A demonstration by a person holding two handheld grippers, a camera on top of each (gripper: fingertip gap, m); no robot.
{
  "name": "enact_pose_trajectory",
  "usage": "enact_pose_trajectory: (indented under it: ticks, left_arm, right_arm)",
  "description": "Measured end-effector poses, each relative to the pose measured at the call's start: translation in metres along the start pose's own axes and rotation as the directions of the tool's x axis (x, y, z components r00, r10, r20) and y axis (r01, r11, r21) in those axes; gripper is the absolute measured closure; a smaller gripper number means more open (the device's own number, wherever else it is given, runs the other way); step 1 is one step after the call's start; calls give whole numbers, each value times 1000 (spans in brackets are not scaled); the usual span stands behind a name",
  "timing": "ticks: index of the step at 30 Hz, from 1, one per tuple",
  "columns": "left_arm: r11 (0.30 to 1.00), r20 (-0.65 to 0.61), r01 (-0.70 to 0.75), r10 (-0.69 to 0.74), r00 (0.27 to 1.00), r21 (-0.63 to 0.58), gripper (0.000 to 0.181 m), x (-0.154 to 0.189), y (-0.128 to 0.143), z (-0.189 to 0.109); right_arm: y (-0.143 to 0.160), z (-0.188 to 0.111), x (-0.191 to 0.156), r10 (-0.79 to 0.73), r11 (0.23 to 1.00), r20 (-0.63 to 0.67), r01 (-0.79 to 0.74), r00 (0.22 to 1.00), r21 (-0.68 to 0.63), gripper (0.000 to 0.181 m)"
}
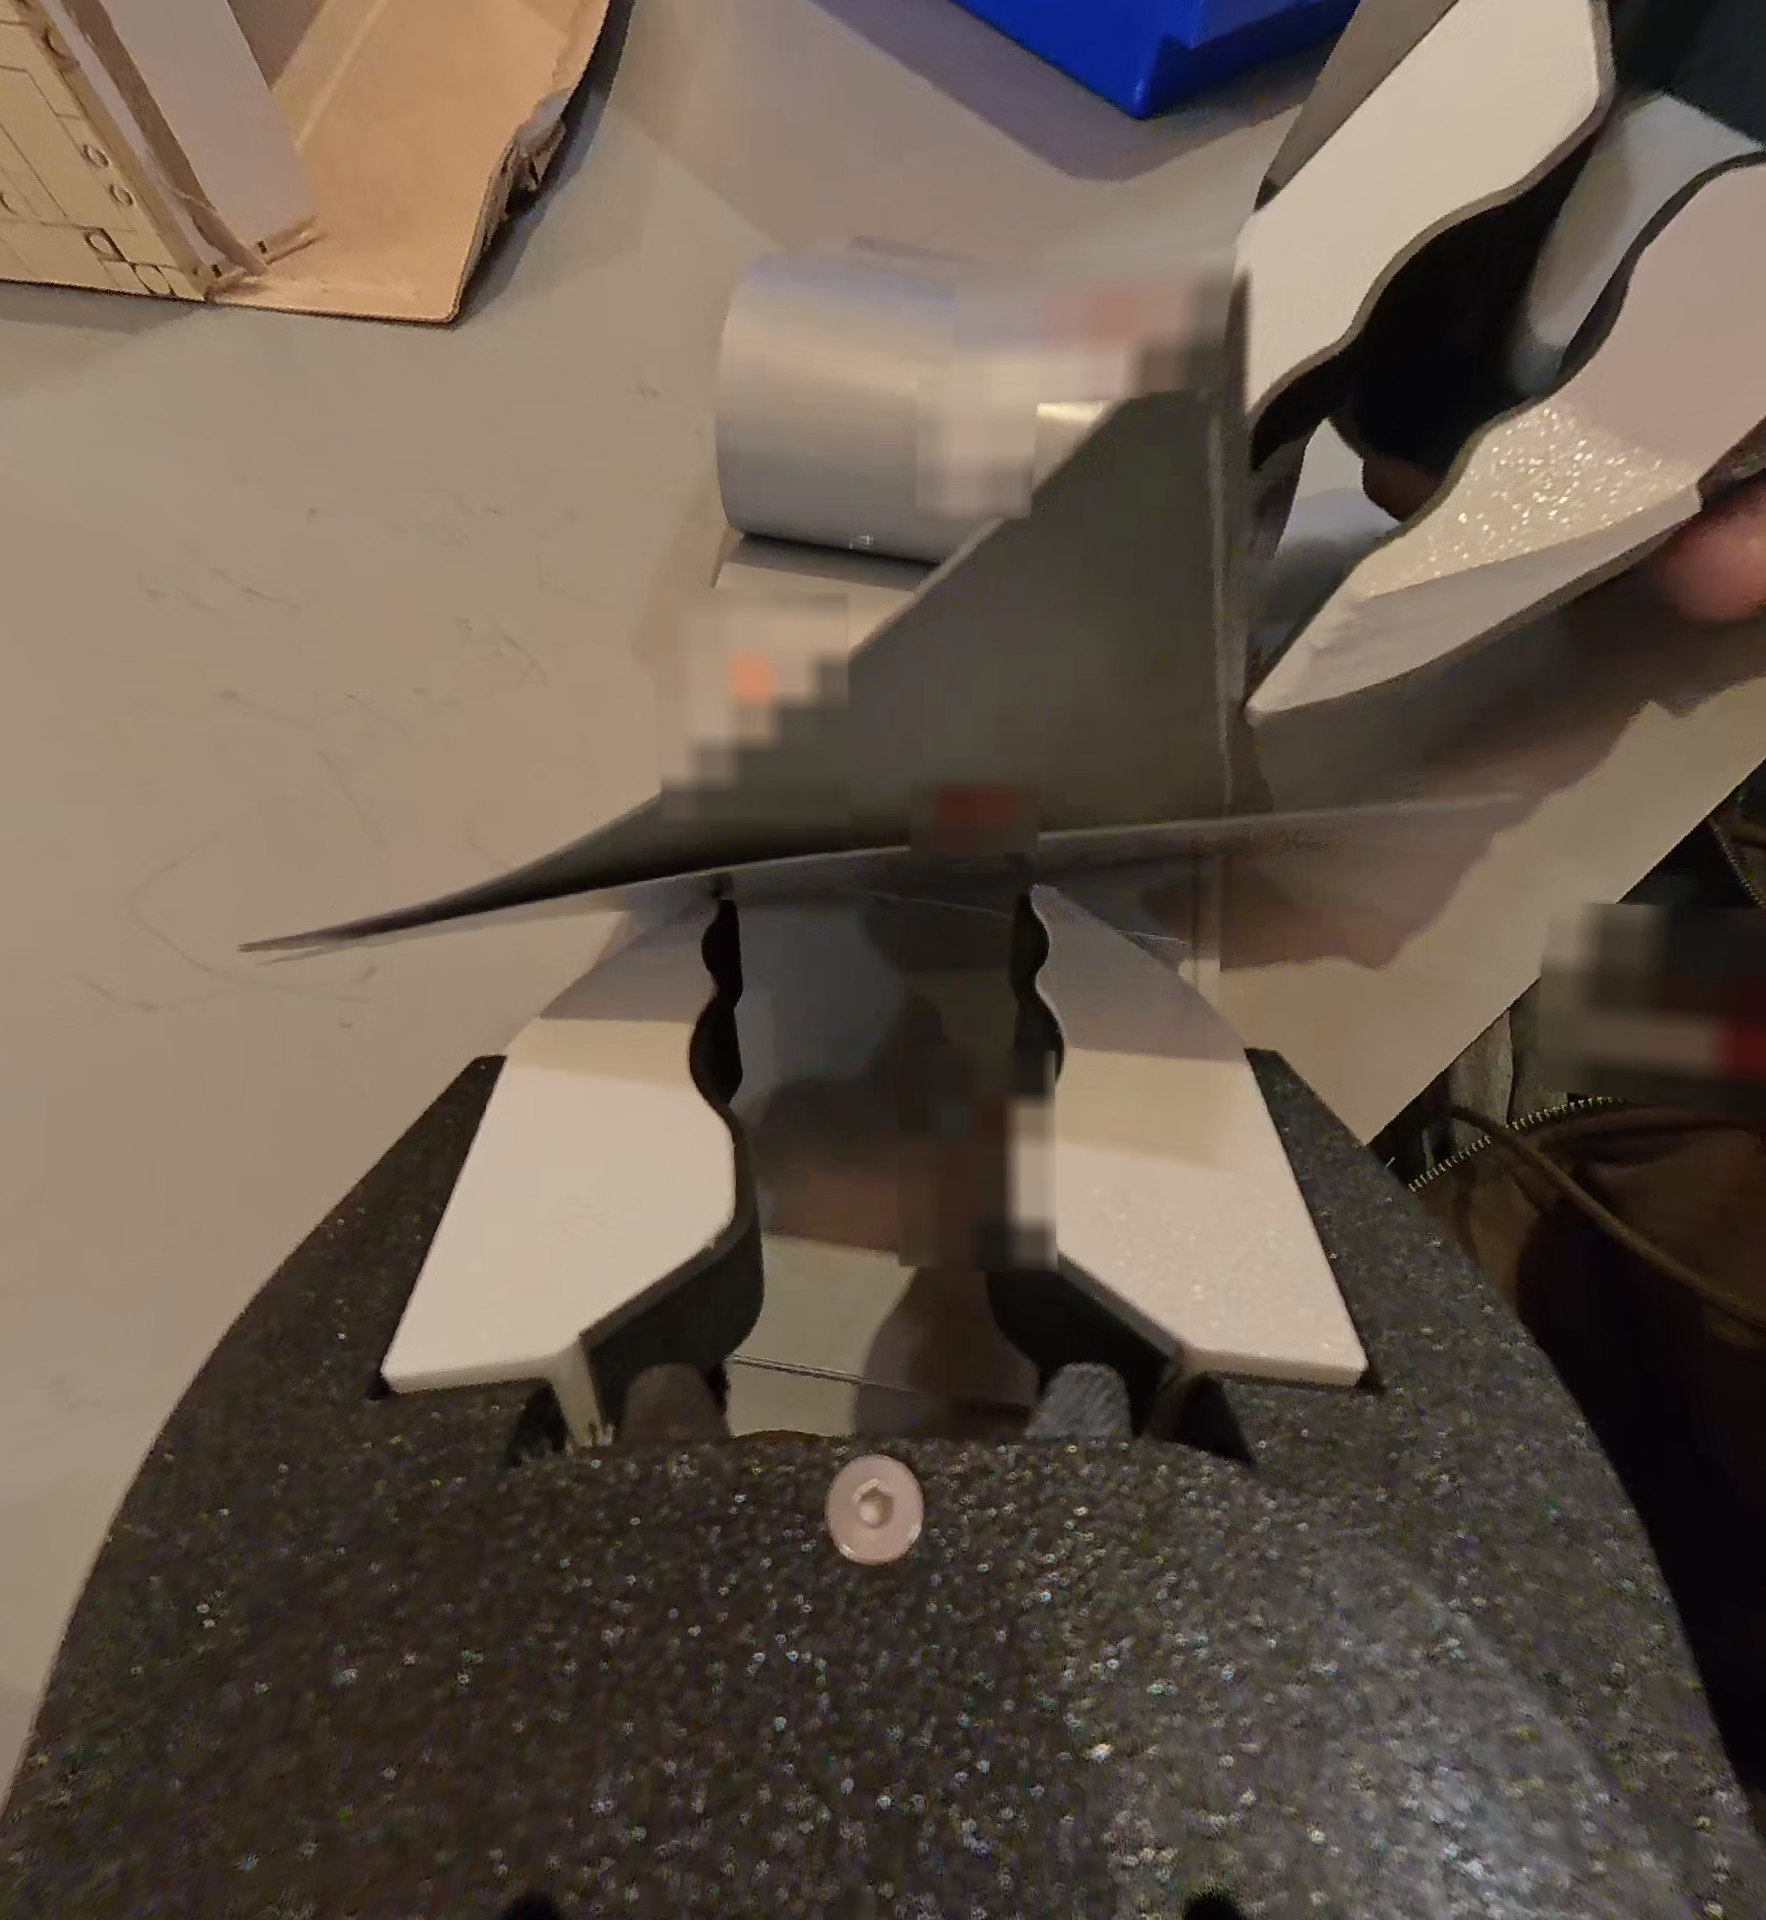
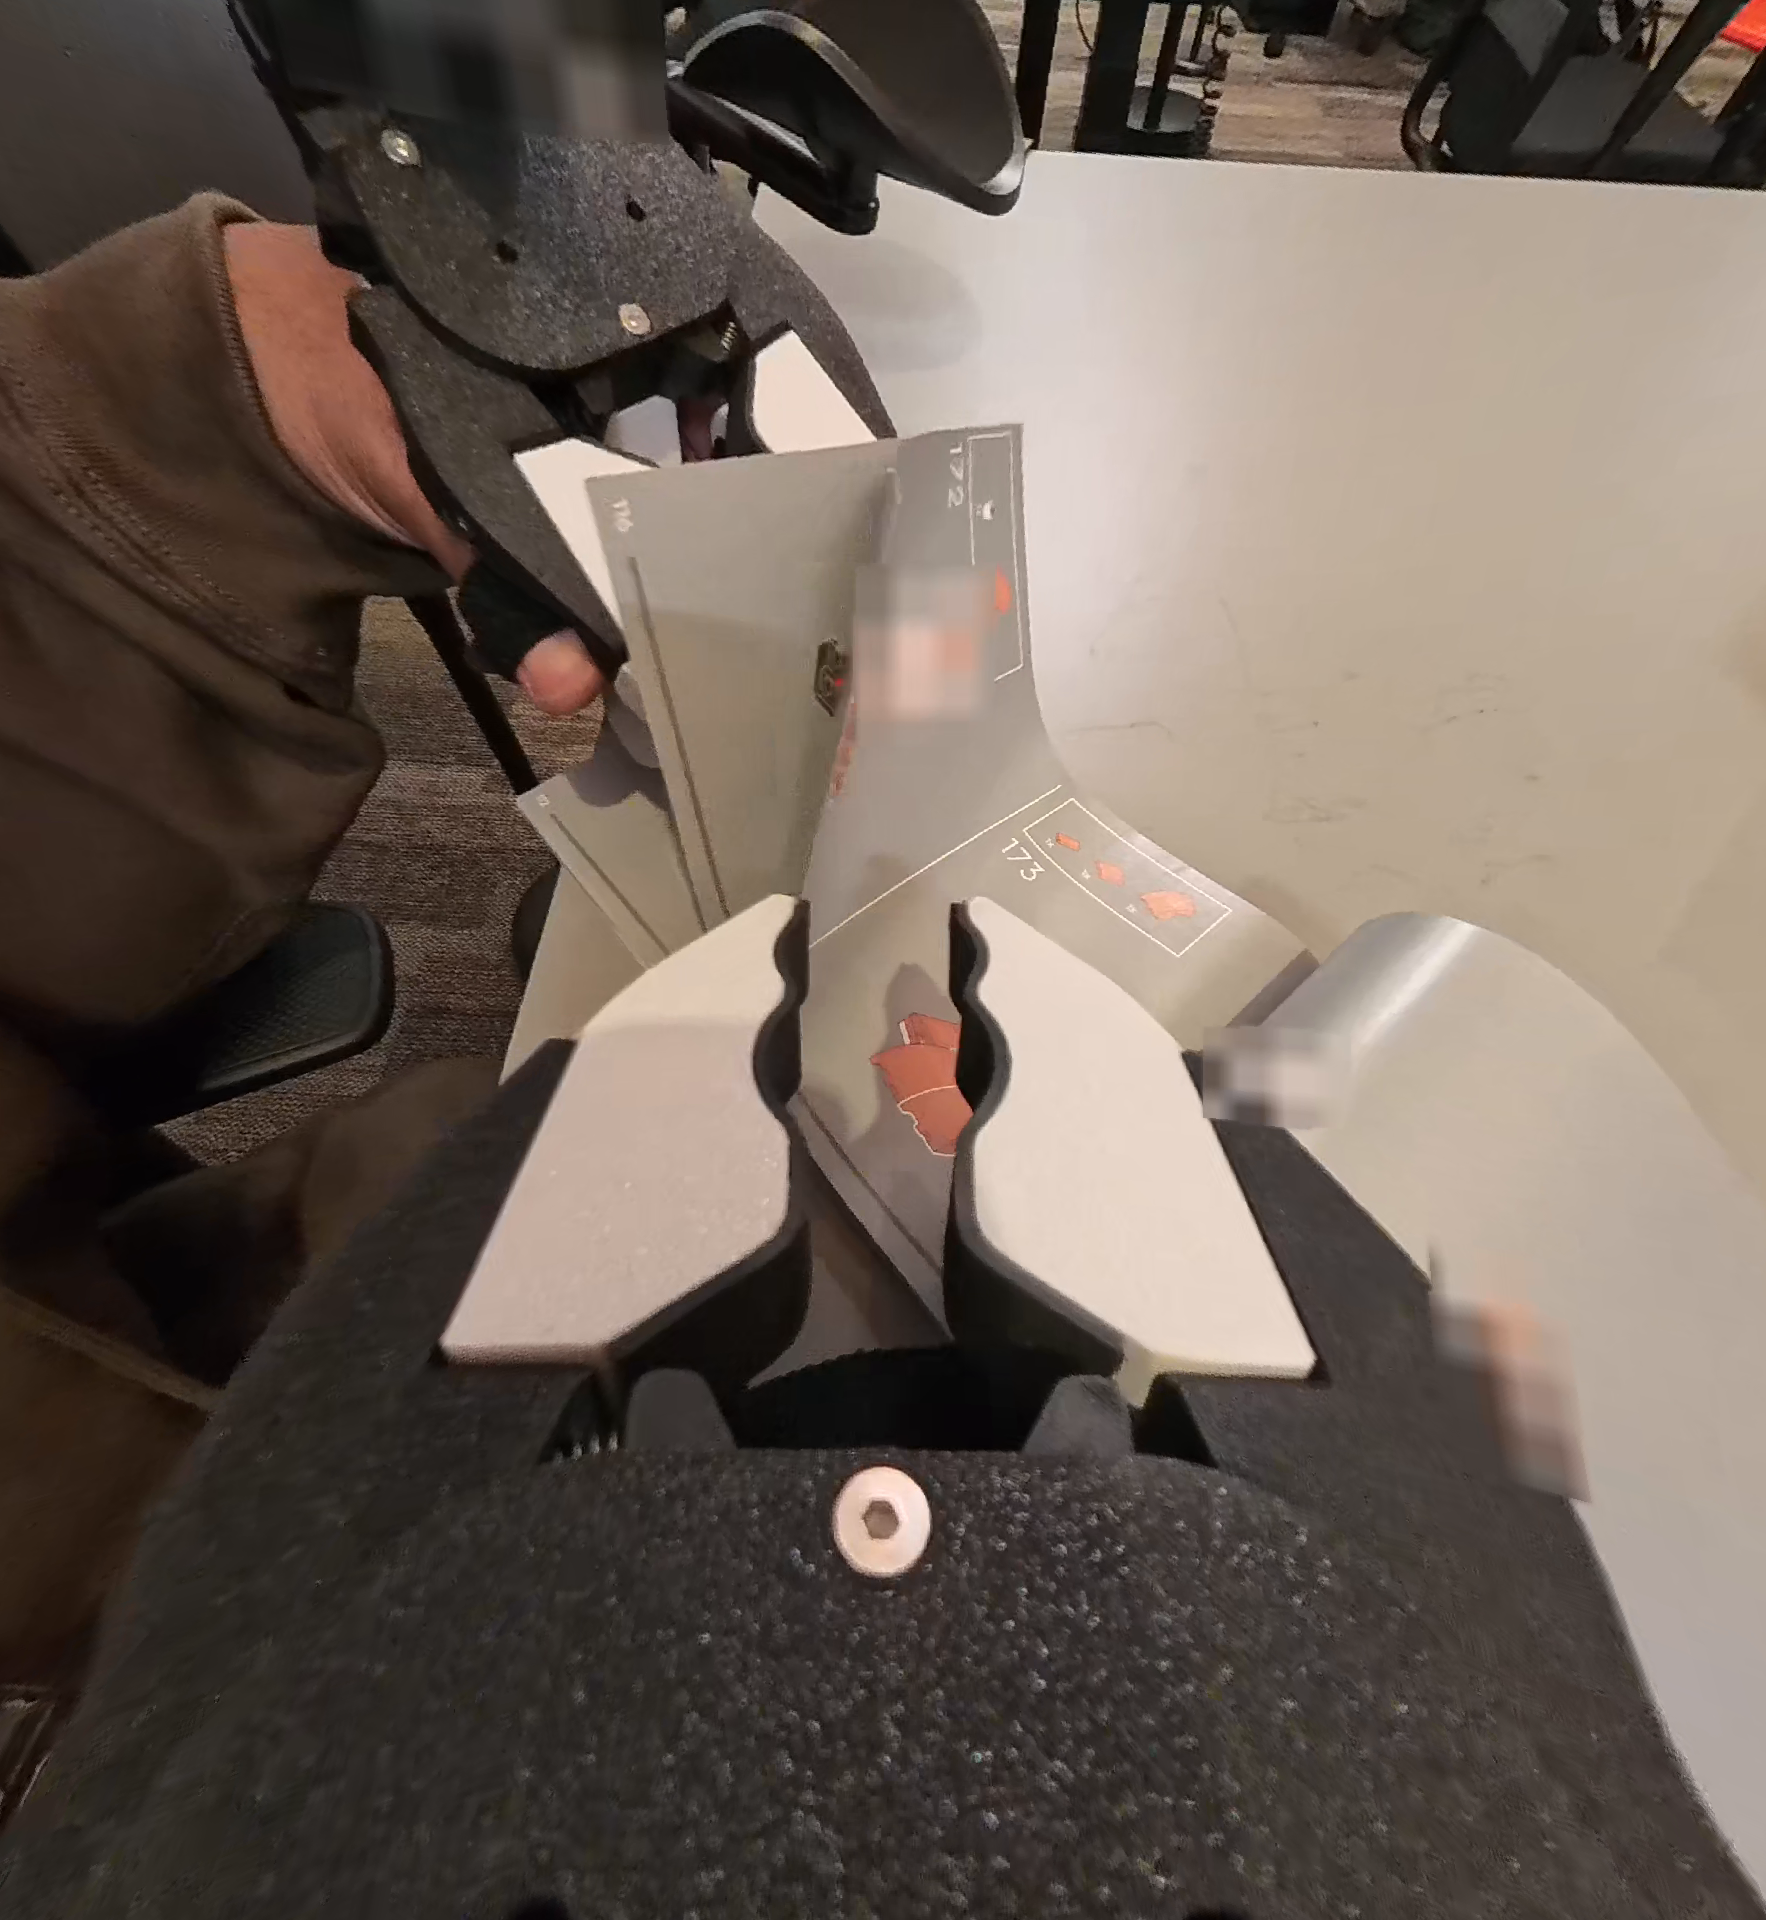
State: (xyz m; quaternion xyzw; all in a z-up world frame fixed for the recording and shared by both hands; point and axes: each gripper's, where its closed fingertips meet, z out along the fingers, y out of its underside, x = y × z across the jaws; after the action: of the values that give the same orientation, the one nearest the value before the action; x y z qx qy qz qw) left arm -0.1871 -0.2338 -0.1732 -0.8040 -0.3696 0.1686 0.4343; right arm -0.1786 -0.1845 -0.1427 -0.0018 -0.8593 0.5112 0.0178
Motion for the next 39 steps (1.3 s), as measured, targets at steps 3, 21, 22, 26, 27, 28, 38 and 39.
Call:
enact_pose_trajectory:
  ticks: [3, 21, 22, 26, 27, 28, 38, 39]
  left_arm:
    - [1000, -3, 2, -2, 1000, -7, 130, 0, 2, -1]
    - [1000, -4, 7, -7, 1000, -22, 131, -1, 8, -2]
    - [1000, -4, 7, -7, 1000, -21, 131, -1, 8, -2]
    - [1000, -4, 5, -5, 1000, -23, 131, -1, 8, -2]
    - [1000, -4, 4, -4, 1000, -23, 131, -1, 8, -1]
    - [1000, -5, 4, -4, 1000, -23, 131, 0, 8, -1]
    - [1000, 1, 11, -11, 1000, -23, 130, -2, 9, -2]
    - [1000, 1, 10, -10, 1000, -22, 131, -2, 9, -1]
  right_arm:
    - [1, 0, 3, -10, 1000, -39, 10, 999, -12, 157]
    - [8, 16, -24, -194, 978, -1, 193, 981, -80, 149]
    - [8, 17, -26, -218, 972, -4, 217, 976, -87, 148]
    - [9, 20, -24, -236, 967, -32, 232, 971, -103, 149]
    - [9, 20, -22, -229, 969, -38, 224, 973, -106, 149]
    - [9, 20, -20, -222, 970, -44, 216, 974, -107, 150]
    - [6, 21, -35, -226, 971, 30, 227, 974, -69, 148]
    - [7, 22, -35, -226, 971, 29, 227, 974, -72, 148]
